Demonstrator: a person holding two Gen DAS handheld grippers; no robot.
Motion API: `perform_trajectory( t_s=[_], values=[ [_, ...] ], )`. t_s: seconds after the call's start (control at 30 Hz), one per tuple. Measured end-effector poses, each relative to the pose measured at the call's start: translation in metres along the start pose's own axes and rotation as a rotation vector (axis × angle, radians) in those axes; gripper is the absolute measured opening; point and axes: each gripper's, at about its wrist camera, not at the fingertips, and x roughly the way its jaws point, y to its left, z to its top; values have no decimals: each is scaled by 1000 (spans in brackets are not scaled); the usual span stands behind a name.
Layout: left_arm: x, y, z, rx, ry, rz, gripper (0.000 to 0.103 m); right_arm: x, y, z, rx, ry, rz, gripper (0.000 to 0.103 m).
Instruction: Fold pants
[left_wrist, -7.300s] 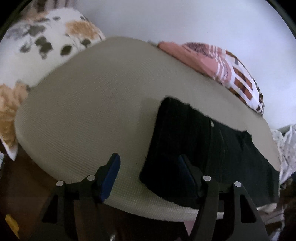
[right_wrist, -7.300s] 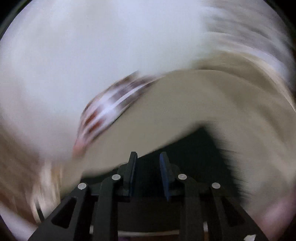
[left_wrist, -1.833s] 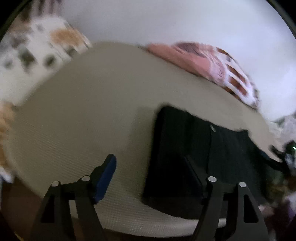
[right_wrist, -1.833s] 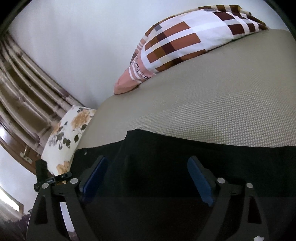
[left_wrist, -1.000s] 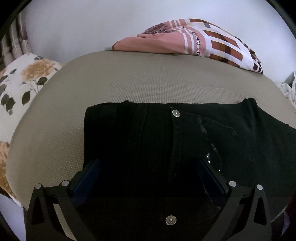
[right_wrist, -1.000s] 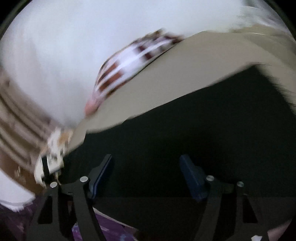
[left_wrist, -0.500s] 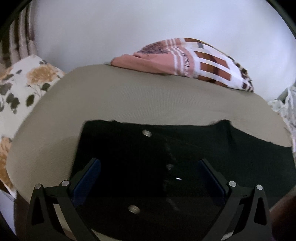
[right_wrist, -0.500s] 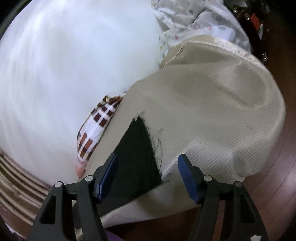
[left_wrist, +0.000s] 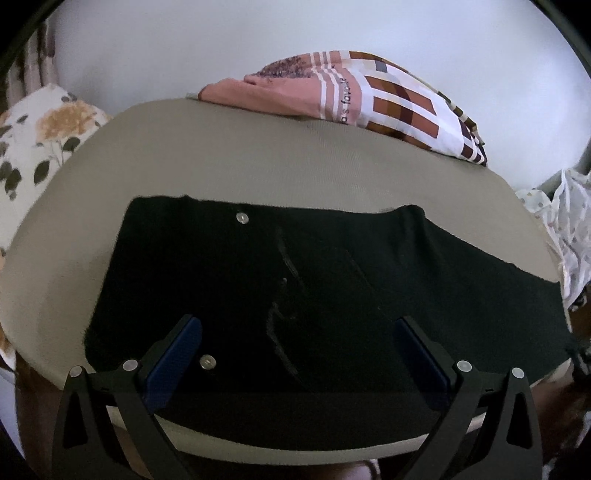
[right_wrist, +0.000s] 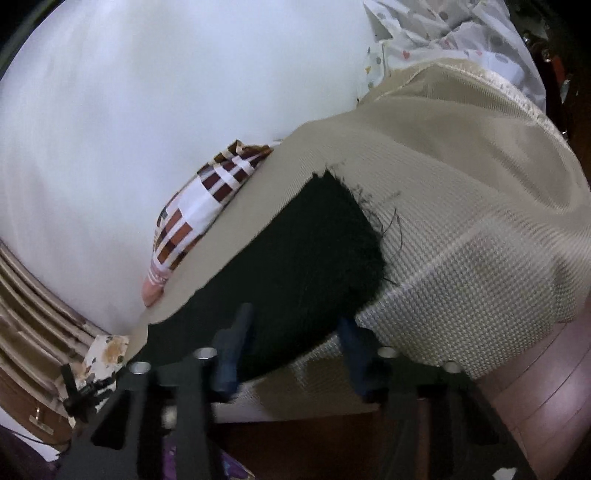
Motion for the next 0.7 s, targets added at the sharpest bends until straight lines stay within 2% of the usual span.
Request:
perform_trajectory(
  t_s=[0.13,0.23,0.37,0.4,0.43,0.47,0.6,0.7],
  values=[
    [5,2,-2,-36,23,-24,103,7,-3,3,-11,16,-13,40],
    [7,4,-4,-62,39,-42,103,17,-12,4,37,39,13,44],
    [8,5,-5,-76,53,-54,103,21,-15,9,80,6,38,46],
    [8,5,-5,-75,50,-56,103,24,-12,10,66,12,16,36],
    [7,5,-5,-72,46,-55,103,28,-10,11,54,26,-10,18],
    [5,4,-5,-65,41,-51,103,34,-9,12,48,44,-41,14],
    [-4,1,-5,-35,17,-45,103,39,1,16,35,71,-90,10],
    [-9,0,-6,-16,6,-46,103,35,14,19,14,71,-76,9]
  ],
)
